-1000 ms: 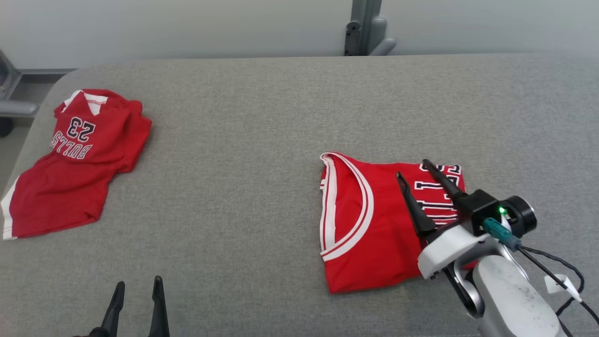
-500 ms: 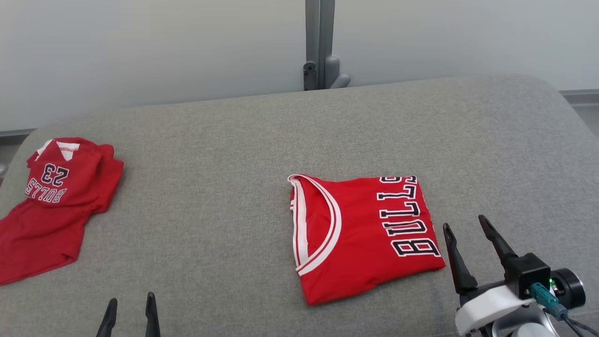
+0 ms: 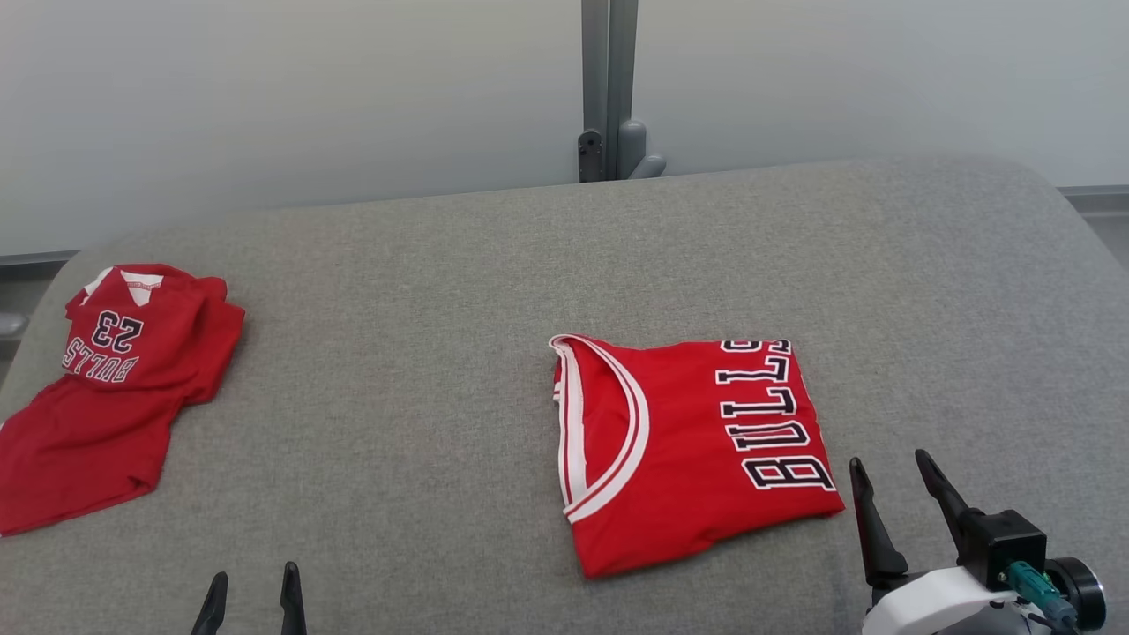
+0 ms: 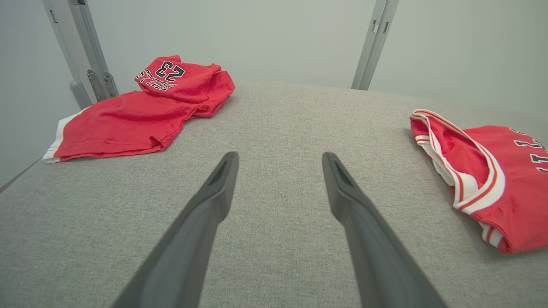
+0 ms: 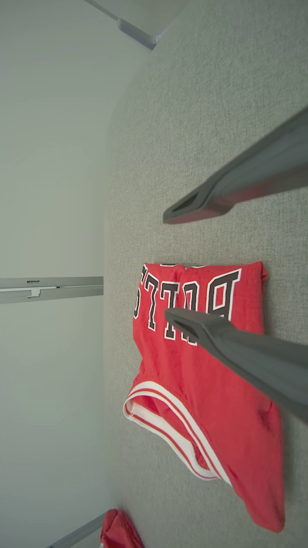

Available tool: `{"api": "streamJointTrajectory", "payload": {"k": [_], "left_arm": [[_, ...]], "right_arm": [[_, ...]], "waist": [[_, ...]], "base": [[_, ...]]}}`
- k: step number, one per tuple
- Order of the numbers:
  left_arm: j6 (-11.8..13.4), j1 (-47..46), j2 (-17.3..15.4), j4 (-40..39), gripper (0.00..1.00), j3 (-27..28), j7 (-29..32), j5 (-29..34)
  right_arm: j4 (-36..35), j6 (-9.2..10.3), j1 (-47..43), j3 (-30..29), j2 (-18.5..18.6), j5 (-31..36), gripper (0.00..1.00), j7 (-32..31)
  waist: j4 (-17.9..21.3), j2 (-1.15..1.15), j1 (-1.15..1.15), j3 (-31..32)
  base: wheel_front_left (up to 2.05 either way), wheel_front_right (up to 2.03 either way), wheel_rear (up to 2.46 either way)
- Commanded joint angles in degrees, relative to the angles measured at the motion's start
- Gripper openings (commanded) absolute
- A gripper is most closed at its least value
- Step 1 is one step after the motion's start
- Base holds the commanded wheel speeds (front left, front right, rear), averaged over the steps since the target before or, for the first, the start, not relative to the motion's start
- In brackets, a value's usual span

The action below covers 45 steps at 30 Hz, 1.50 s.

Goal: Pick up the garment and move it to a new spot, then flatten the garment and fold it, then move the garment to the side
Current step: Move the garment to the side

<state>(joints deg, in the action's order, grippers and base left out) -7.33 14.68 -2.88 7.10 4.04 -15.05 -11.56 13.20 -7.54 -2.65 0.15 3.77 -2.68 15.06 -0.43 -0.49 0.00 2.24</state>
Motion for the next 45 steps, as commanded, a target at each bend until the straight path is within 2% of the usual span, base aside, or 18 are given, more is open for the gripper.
{"api": "streamJointTrajectory", "payload": {"k": [1, 7, 9, 15, 21, 25, 29, 34, 35, 36, 38, 41, 45], "left_arm": [[-0.18, 0.69, -0.05, -0.17, 1.0, -0.25, -0.16, -0.06], [-0.19, 1.03, -0.06, -0.93, 1.0, -0.59, -0.16, -0.83], [-0.2, 0.94, -0.06, -0.89, 1.0, -0.83, -0.16, -1.02], [-0.21, 0.3, -0.06, -0.85, 1.0, -2.03, -0.16, -1.41], [-0.22, -2.48, -0.06, -1.28, 1.0, -3.66, -0.16, -1.67], [-0.22, -4.09, -0.06, -1.29, 1.0, -4.37, -0.16, -1.49], [-0.22, -6.19, -0.05, -1.01, 1.0, -4.47, -0.17, -1.11], [-0.22, -6.65, -0.09, -0.55, 1.0, -4.31, -0.16, -0.82], [-0.23, -6.59, -0.09, -0.54, 1.0, -4.19, -0.16, -0.77], [-0.23, -6.47, -0.09, -0.56, 1.0, -4.06, -0.17, -0.74], [-0.23, -6.19, -0.08, -0.69, 1.0, -3.77, -0.16, -0.72], [-0.23, -5.97, -0.08, -0.99, 1.0, -3.83, -0.16, -0.69], [-0.23, -5.57, -0.08, -1.71, 1.0, -3.38, -0.17, -0.71]], "right_arm": [[0.49, 0.1, -0.74, -0.71, -0.18, -0.96, 1.0, 0.16], [3.3, 0.1, 1.11, -1.16, -0.73, -6.61, 1.0, -0.17], [4.6, 0.09, 3.32, 0.72, -0.75, -9.91, 1.0, -3.68], [3.39, 0.1, 10.49, 1.58, 3.1, -17.08, 1.0, -18.88], [4.91, 0.09, 16.77, -0.08, 5.01, -16.09, 1.0, -32.26], [7.63, 0.08, 19.8, 0.1, 4.86, -15.71, 1.0, -36.32], [13.52, 0.08, 24.42, -0.25, 4.8, -15.17, 1.0, -38.98], [18.61, 0.08, 27.17, -0.16, 4.27, -15.68, 1.0, -39.38], [19.37, 0.08, 27.45, 0.11, 4.24, -16.1, 0.95, -39.45], [19.95, 0.08, 27.58, 0.32, 4.11, -16.68, 0.5, -39.49], [20.25, 0.06, 28.12, 0.95, 4.2, -17.3, 0.0, -38.29], [20.99, 0.1, 28.83, 1.53, 4.74, -18.51, 0.0, -37.23], [21.67, 0.11, 30.65, 2.38, 5.22, -19.17, 0.0, -35.73]], "waist": [[-0.54, 0.49, 0.0, 0.06], [-1.31, 0.49, 0.0, -0.42], [-1.53, 0.49, 0.0, -0.9], [-2.21, 0.49, 0.0, -3.27], [-3.98, 0.49, 0.0, -7.93], [-4.96, 0.49, 0.0, -10.29], [-6.41, 0.49, 0.0, -12.73], [-6.9, 0.49, 0.0, -13.04], [-6.87, 0.49, 0.0, -12.98], [-6.75, 0.49, 0.0, -12.91], [-6.15, 0.49, 0.0, -12.83], [-4.53, 0.49, 0.0, -12.78], [-0.35, 0.49, 0.0, -13.17]], "base": [[0.0, 0.0, 0.0], [0.0, 0.0, 0.0], [0.0, 0.0, 0.0], [0.0, 0.0, 0.0], [0.0, 0.0, 0.0], [0.0, 0.0, 0.0], [0.0, 0.0, 0.0], [0.0, 0.0, 0.0], [0.0, 0.0, 0.0], [0.0, 0.0, 0.0], [0.0, 0.0, 0.0], [0.0, 0.0, 0.0], [0.0, 0.0, 0.0]]}}
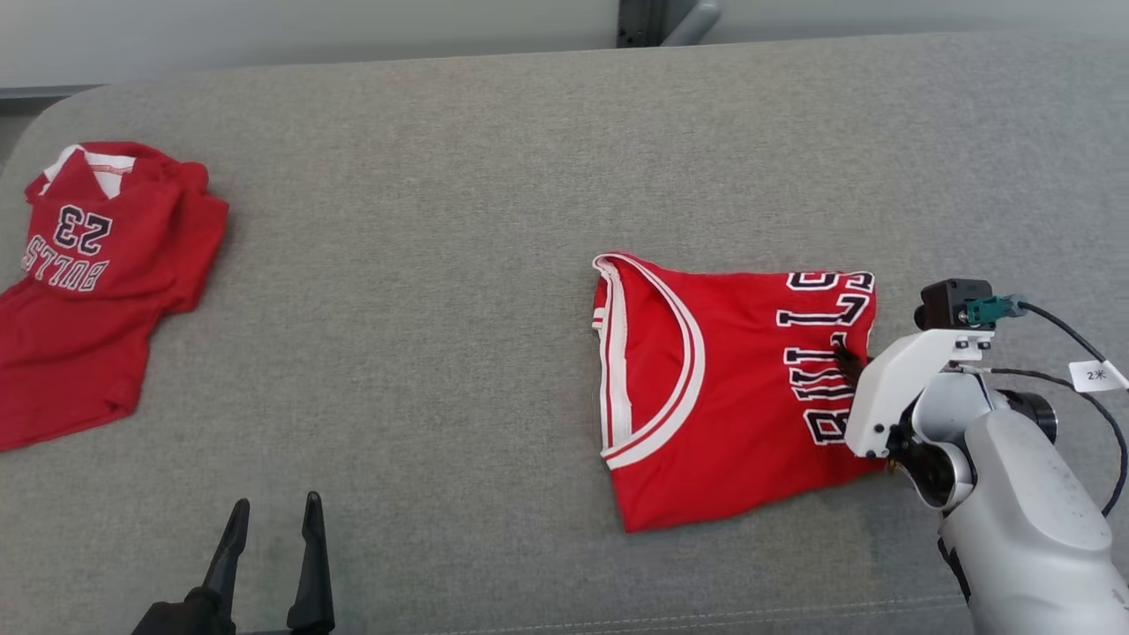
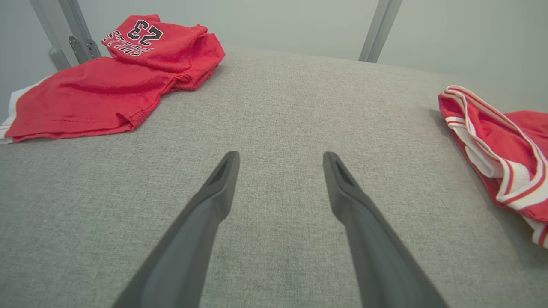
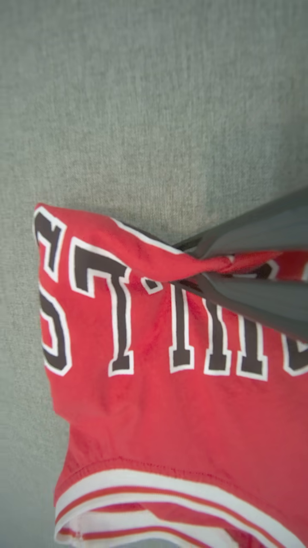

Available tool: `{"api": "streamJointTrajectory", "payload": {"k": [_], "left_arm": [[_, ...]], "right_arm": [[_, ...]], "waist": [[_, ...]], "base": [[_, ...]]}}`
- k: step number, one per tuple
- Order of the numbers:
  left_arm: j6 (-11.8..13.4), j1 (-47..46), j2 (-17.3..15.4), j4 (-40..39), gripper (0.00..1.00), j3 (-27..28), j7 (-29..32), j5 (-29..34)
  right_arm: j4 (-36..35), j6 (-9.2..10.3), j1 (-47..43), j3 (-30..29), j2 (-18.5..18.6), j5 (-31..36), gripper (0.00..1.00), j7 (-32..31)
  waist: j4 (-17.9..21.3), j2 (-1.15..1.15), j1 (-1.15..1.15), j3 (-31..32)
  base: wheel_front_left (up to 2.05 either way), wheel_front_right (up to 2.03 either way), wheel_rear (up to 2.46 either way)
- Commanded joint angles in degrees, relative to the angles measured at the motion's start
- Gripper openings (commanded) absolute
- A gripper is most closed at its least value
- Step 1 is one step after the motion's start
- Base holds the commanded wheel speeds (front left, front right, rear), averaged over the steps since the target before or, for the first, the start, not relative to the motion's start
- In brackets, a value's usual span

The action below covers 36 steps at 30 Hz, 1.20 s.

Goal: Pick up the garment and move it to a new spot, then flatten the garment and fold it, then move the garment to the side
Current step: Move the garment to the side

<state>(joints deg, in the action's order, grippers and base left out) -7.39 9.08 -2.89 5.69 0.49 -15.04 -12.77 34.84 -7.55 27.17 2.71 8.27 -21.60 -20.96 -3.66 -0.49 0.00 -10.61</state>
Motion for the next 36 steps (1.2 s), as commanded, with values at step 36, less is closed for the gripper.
{"api": "streamJointTrajectory", "payload": {"k": [36], "left_arm": [[-0.17, -5.74, -9.39, -8.61, 1.0, -0.47, -0.17, 0.81]], "right_arm": [[17.54, 0.11, 33.62, -29.31, 15.95, 28.83, 0.0, 14.82]], "waist": [[6.02, 0.49, 0.0, -21.35]], "base": [[0.0, 0.0, 0.0]]}}
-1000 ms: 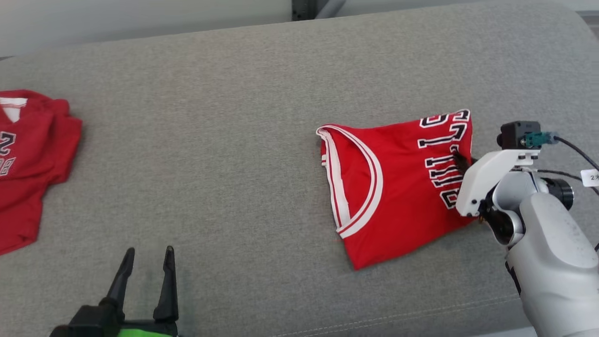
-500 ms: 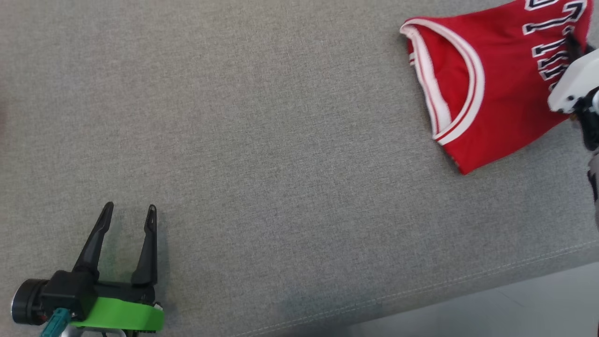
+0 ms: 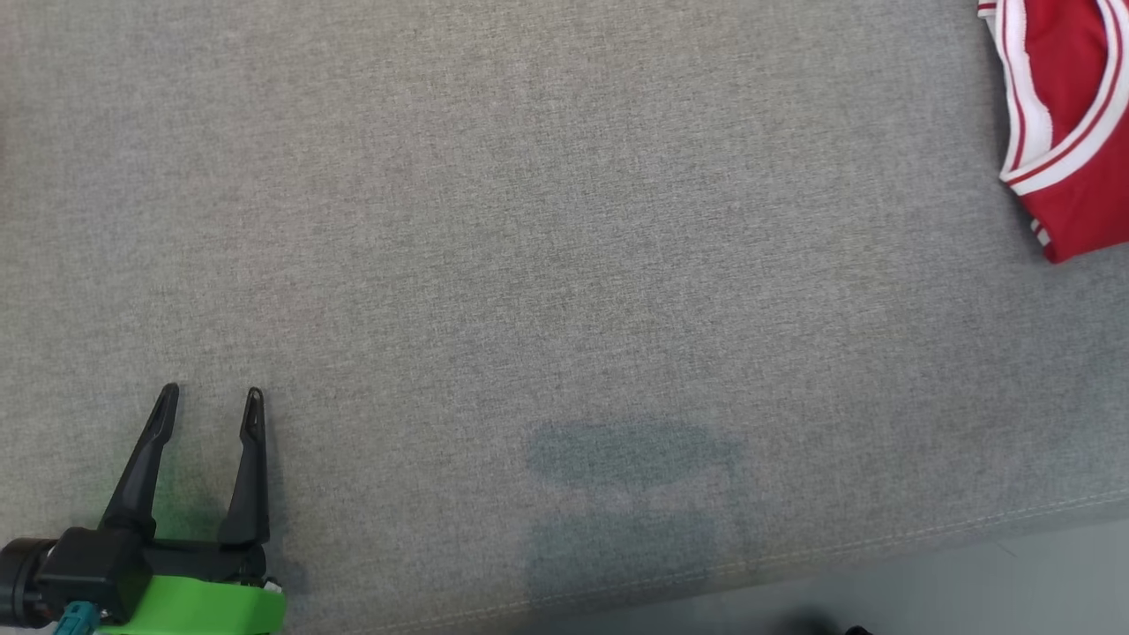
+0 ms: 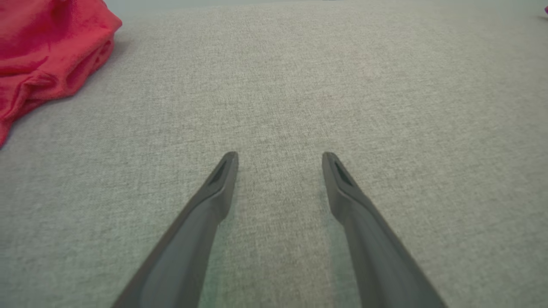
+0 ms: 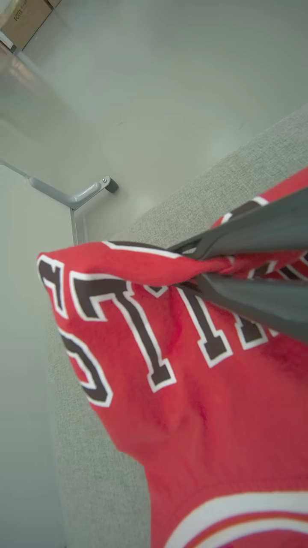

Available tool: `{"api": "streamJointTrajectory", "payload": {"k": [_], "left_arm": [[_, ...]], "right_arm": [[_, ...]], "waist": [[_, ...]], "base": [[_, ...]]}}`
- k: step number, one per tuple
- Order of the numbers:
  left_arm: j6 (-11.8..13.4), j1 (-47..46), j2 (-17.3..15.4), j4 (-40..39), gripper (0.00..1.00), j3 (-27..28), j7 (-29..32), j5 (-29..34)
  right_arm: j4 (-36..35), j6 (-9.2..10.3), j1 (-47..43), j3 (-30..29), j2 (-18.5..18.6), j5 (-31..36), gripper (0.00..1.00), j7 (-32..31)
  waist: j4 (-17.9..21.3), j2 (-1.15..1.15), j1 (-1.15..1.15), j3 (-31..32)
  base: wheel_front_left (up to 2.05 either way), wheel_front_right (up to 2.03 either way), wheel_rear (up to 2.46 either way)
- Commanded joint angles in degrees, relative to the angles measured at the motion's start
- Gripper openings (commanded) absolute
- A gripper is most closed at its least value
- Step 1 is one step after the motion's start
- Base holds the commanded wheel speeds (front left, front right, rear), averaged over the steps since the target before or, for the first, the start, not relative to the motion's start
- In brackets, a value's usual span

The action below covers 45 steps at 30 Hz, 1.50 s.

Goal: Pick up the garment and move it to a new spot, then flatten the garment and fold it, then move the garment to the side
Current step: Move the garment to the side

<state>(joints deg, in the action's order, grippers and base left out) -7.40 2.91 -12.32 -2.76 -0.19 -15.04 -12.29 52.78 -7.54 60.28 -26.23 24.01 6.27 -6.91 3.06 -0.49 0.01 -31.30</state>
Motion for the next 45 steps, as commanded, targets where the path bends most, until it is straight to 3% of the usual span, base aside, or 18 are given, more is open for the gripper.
{"api": "streamJointTrajectory", "payload": {"k": [1, 2, 3, 10, 18, 25, 33, 37, 41, 45], "left_arm": [[-0.16, 0.52, 0.15, -0.09, 1.0, 0.29, -0.17, 0.34], [-0.16, 0.54, 0.28, -0.01, 1.0, 0.39, -0.17, 0.34], [-0.16, 0.5, 0.4, 0.08, 1.0, 0.51, -0.17, 0.37], [-0.16, -0.41, 2.16, 0.52, 1.0, 1.56, -0.18, -0.06], [-0.16, -0.07, 5.41, 3.13, 1.0, 1.88, -0.17, -0.69], [-0.16, 3.48, 8.12, 5.28, 1.0, 3.62, -0.17, -1.44], [-0.16, 5.98, 9.03, 6.87, 1.0, 3.95, -0.18, -2.29], [-0.16, 5.86, 9.16, 8.18, 1.0, 3.02, -0.18, -2.56], [-0.16, 5.47, 8.83, 10.41, 1.0, 2.54, -0.17, -2.64], [-0.16, 6.72, 8.86, 11.36, 1.0, 3.17, -0.18, -2.11]], "right_arm": [[-0.97, 0.1, 0.74, -1.27, -0.07, 2.16, 0.11, 1.75], [-1.43, 0.1, 0.84, -1.99, -0.5, 3.74, 0.93, 2.79], [-1.64, 0.1, 0.91, -2.91, -1.0, 4.85, 1.0, 3.41], [-3.84, 0.1, 1.0, -5.43, -4.51, 11.96, 1.0, 8.17], [-8.03, 0.1, -5.11, 0.46, -7.49, 12.11, 1.0, 19.16], [-18.71, 0.1, -20.2, 8.2, -8.45, 4.95, 1.0, 21.84], [-33.21, 0.1, -39.73, 16.21, -10.73, -3.64, 1.0, 22.1], [-38.34, 0.1, -47.48, 18.57, -13.32, -4.03, 1.0, 22.14], [-40.97, 0.1, -54.64, 19.51, -18.48, -3.98, 1.0, 22.14], [-42.08, 0.1, -58.65, 21.1, -20.55, -3.5, 1.0, 22.15]], "waist": [[-0.73, 0.49, -0.01, -0.73], [-0.69, 0.49, -0.01, -0.79], [-0.6, 0.49, -0.01, -0.83], [0.87, 0.49, -0.01, 1.01], [1.71, 0.49, -0.01, 10.74], [0.07, 0.49, -0.01, 21.59], [-1.57, 0.49, -0.01, 26.67], [-2.29, 0.49, -0.01, 27.89], [-2.93, 0.49, -0.01, 30.75], [-2.66, 0.49, -0.01, 32.36]], "base": [[0.0, 0.0, 0.0], [0.0, 0.0, 0.0], [0.0, 0.0, 0.0], [0.0, 0.0, 0.0], [0.0, 0.0, 0.0], [0.0, 0.0, 0.0], [0.0, 0.0, 0.0], [0.0, 0.0, 0.0], [0.0, 0.0, 0.0], [0.0, 0.0, 0.0]]}}
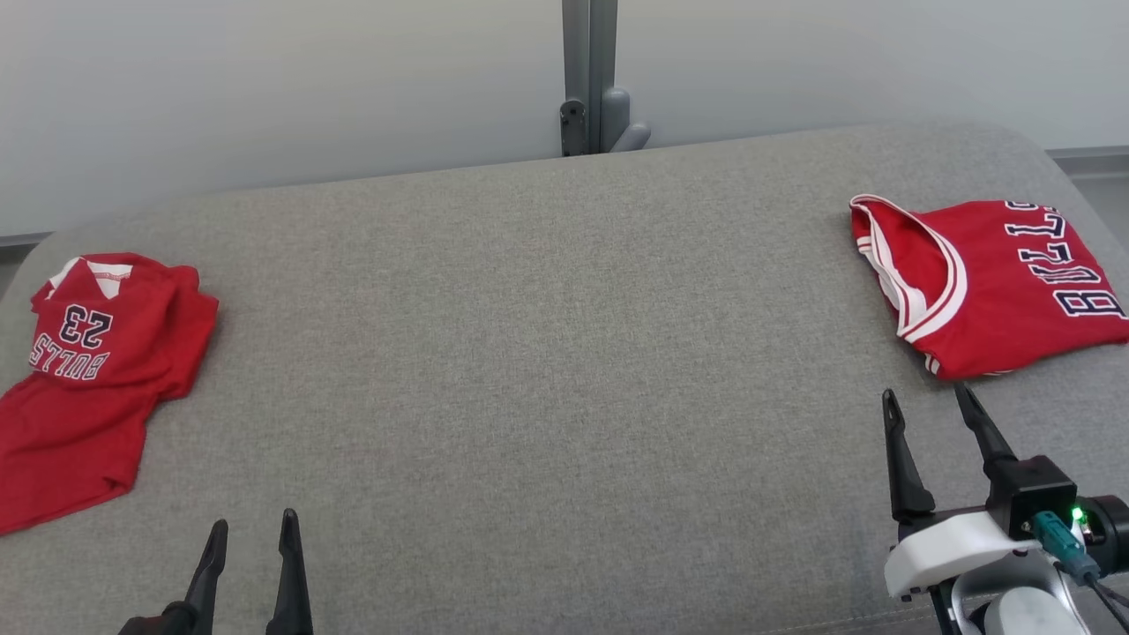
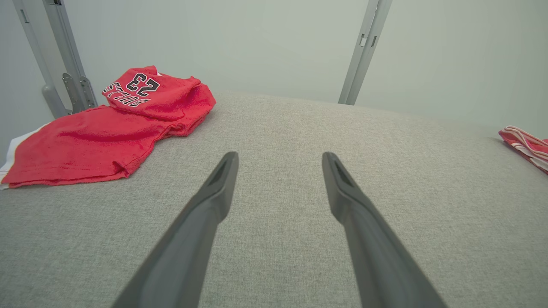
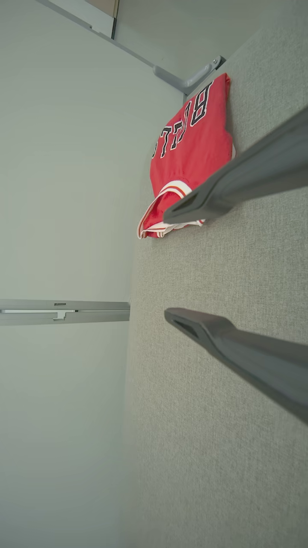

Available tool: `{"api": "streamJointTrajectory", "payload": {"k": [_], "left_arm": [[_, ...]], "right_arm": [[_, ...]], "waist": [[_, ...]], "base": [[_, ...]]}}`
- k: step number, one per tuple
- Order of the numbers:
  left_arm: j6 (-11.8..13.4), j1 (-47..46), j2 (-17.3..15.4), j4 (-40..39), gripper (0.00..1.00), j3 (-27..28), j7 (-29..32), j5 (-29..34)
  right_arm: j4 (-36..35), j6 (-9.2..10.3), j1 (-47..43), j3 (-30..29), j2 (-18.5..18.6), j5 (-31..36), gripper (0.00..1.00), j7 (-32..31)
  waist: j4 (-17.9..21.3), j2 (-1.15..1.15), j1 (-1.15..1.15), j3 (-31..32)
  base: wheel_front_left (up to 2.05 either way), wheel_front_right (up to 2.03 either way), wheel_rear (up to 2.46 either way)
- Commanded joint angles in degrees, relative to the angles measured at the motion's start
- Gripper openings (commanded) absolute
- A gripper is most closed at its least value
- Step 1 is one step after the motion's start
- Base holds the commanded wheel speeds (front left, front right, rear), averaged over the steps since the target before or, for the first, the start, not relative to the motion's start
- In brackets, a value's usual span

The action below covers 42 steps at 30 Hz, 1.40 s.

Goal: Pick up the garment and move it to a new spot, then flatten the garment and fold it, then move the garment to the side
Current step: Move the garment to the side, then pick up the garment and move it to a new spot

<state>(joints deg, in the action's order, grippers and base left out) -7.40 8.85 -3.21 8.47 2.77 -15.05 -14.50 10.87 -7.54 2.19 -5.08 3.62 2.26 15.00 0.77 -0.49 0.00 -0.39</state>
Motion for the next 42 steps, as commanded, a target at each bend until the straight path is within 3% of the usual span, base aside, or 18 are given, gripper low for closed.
{"api": "streamJointTrajectory", "payload": {"k": [1, 28, 33, 42], "left_arm": [[-0.16, 0.88, -0.22, 0.42, 1.0, 0.35, -0.16, 0.22], [-0.16, 1.93, 0.14, 2.69, 1.0, -0.11, -0.16, 0.3], [-0.16, 0.58, 0.12, 2.23, 1.0, -0.19, -0.16, 0.43], [-0.16, 2.49, -0.16, 1.8, 1.0, 2.53, -0.16, 0.66]], "right_arm": [[-0.51, 0.1, -1.33, -0.01, -0.26, 0.53, 1.0, 0.24], [0.82, 0.1, -4.87, -0.2, -0.69, -2.73, 1.0, 0.25], [0.69, 0.1, -5.43, 0.92, -0.68, -3.0, 1.0, 0.25], [0.78, 0.1, -4.96, 3.13, -0.7, -4.4, 1.0, 0.25]], "waist": [[-0.26, 0.49, 0.0, 1.77], [-0.67, 0.49, 0.0, 3.11], [-4.9, 0.49, 0.0, 2.93], [-18.14, 0.49, 0.0, 3.49]], "base": [[0.0, 0.0, 0.0], [0.0, 0.0, 0.0], [0.0, 0.0, 0.0], [0.0, 0.0, 0.0]]}}
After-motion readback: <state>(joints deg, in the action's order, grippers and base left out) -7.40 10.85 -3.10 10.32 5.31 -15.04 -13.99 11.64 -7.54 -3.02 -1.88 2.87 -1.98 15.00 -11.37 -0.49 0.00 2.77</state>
